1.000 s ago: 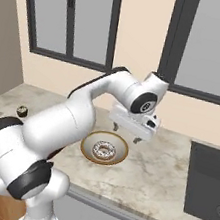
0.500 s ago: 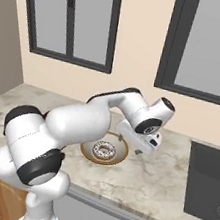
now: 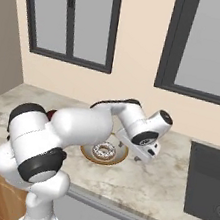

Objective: Place the bowl with donut and the cupcake onto the tray.

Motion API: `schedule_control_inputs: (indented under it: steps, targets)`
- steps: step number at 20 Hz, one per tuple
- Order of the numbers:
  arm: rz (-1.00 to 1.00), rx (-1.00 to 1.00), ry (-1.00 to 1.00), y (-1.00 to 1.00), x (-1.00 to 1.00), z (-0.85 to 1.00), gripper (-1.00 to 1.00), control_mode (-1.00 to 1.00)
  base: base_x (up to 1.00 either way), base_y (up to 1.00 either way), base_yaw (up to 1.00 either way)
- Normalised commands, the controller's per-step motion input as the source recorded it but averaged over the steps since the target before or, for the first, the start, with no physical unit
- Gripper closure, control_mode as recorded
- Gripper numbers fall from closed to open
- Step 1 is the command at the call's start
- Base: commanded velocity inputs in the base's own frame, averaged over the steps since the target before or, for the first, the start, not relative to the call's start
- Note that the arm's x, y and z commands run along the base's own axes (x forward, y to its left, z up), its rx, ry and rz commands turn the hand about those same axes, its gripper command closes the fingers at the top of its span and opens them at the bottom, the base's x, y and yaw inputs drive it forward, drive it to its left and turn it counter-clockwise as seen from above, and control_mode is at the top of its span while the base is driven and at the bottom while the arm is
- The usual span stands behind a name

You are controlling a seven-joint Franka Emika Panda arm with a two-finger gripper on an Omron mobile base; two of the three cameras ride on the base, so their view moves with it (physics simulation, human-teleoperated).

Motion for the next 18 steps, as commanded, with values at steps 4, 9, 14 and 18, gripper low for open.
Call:
schedule_control_inputs:
  steps: [4, 9, 14, 18]
  targets:
    - [-0.02, 0.00, -0.04, 0.00, 0.26, -0.15, -1.00, -1.00, 0.00, 0.00, 0.00]
    - [-0.01, 0.00, 0.00, 0.00, 0.29, -0.19, -1.00, -1.00, 0.00, 0.00, 0.00]
    - [-0.01, 0.00, 0.00, 0.00, 0.25, -0.41, -1.00, -1.00, 0.00, 0.00, 0.00]
    - [0.00, 0.00, 0.00, 0.00, 0.11, -0.25, -1.00, -1.00, 0.00, 0.00, 0.00]
